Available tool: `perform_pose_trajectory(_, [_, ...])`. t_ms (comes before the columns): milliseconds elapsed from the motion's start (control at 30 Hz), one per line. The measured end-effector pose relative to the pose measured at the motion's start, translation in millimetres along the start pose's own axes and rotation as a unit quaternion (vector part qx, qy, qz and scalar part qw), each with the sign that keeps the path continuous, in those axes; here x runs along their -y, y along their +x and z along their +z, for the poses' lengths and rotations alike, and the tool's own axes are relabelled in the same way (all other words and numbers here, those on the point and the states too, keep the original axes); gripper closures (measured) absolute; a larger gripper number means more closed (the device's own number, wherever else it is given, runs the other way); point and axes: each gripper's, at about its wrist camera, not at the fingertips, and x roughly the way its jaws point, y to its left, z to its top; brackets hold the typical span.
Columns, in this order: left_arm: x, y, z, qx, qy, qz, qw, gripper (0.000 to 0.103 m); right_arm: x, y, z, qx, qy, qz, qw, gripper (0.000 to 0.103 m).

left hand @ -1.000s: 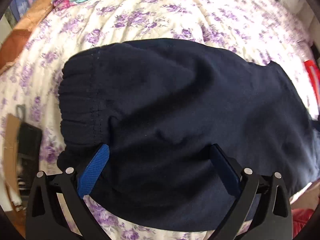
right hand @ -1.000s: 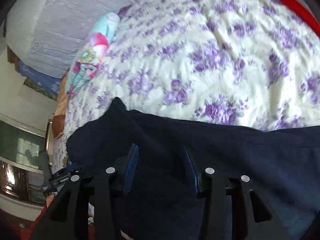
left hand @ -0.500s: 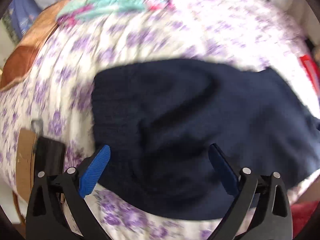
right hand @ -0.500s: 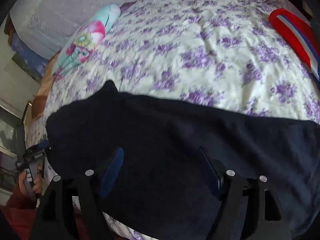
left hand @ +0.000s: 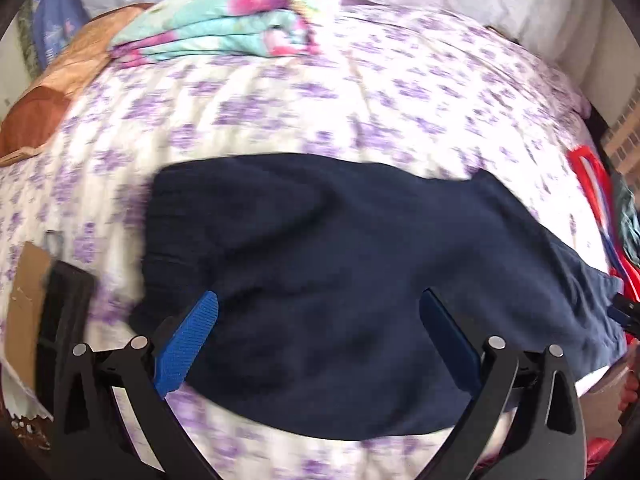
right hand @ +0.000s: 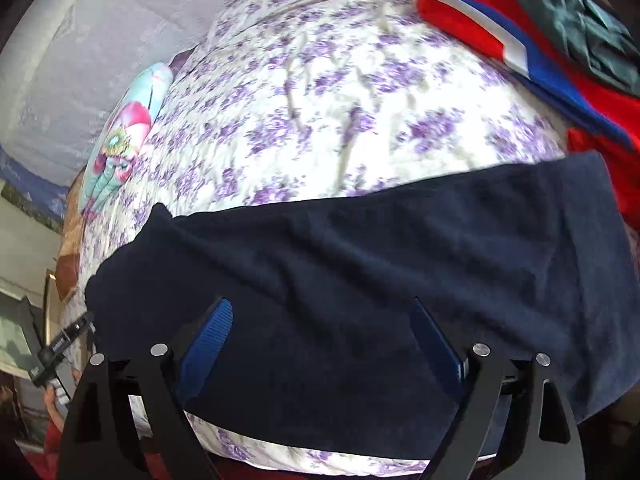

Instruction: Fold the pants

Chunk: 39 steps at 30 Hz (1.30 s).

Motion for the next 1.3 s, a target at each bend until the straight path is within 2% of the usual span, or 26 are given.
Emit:
perform_pose_trajectory(133, [94, 19, -7, -0.031, 0.051, -0.044, 0.9972, 0.005, 50, -23, -12, 0.026, 0.049, 0.044, 0.998, 0.013])
perform_pose_trajectory(267, [199, 30, -13, -0.038, 0.14, -0.083, 0.9858, 0.005, 100, -64, -31, 0.073, 0.07, 0.051, 0.994, 0.013])
perform_pose_trajectory(333, [243, 38, -20, -0.032, 0.184, -0.065, 0.9803, 0.005, 128, -81, -41, 0.089, 0.089, 0.056, 0.99, 0.013])
perform_pose_trajectory(400, [272, 52, -24, -0.034, 0.204, -0.049, 0.9772, 0.005, 153, -91, -50, 0.094, 0.111, 0.057, 0.988, 0.013])
perform_pose_trajectory(467, [292, 79, -32, -0.062, 0.216, -0.026, 0.9741, 0.005, 173, -95, -60, 0.092, 0.128, 0.053, 0.986, 0.013])
perform_pose_trajectory(500, [298, 98, -40, -0.079, 0.228, 0.002, 0.9705, 0.004, 180, -95, -65, 0.092, 0.137, 0.05, 0.985, 0.013])
perform_pose_trajectory(567, [295, 98, -44, -0.048, 0.203, -0.007, 0.9779, 0.004, 192, -92, -76, 0.092, 0.162, 0.05, 0.981, 0.013])
perform_pose_trajectory(700, [293, 96, -39, -0.071, 0.19, -0.012, 0.9792, 0.004, 206, -84, -93, 0.103, 0.209, 0.074, 0.97, 0.013])
perform_pose_trajectory(800, [283, 83, -31, -0.073, 0.16, -0.028, 0.9841, 0.005, 199, -75, -89, 0.121, 0.2, 0.073, 0.97, 0.013])
perform_pose_trajectory(867, [273, 67, -25, -0.051, 0.154, -0.038, 0.9861, 0.005, 191, -68, -83, 0.133, 0.187, 0.059, 0.972, 0.012])
perform_pose_trajectory(933, [265, 64, -25, -0.04, 0.173, -0.012, 0.984, 0.005, 189, -60, -80, 0.142, 0.195, 0.041, 0.97, 0.011])
perform_pose_trajectory(1000, [252, 85, -26, -0.065, 0.197, 0.028, 0.9778, 0.004, 186, -58, -79, 0.161, 0.202, 0.027, 0.966, 0.011])
perform_pose_trajectory(1033, [241, 97, -28, -0.087, 0.191, 0.014, 0.9775, 0.004, 181, -58, -79, 0.167, 0.199, 0.019, 0.966, 0.012])
perform_pose_trajectory(1067, [233, 97, -28, -0.085, 0.177, -0.01, 0.9804, 0.004, 177, -59, -78, 0.173, 0.193, 0.01, 0.966, 0.019])
perform_pose_trajectory(1100, [229, 96, -26, -0.083, 0.176, -0.019, 0.9807, 0.004, 172, -61, -78, 0.179, 0.189, 0.002, 0.966, 0.026])
perform_pose_trajectory(1133, [229, 94, -25, -0.086, 0.185, -0.016, 0.9788, 0.004, 168, -63, -78, 0.183, 0.187, -0.001, 0.965, 0.037])
perform_pose_trajectory(1200, [225, 81, -20, -0.069, 0.188, -0.014, 0.9796, 0.005, 160, -68, -76, 0.199, 0.185, -0.009, 0.962, 0.044])
perform_pose_trajectory(1233, [219, 71, -16, -0.049, 0.186, -0.028, 0.9809, 0.005, 157, -69, -74, 0.202, 0.184, -0.011, 0.962, 0.051])
perform_pose_trajectory(1300, [209, 65, -12, -0.037, 0.189, -0.031, 0.9807, 0.005, 157, -63, -69, 0.196, 0.187, -0.023, 0.962, 0.066])
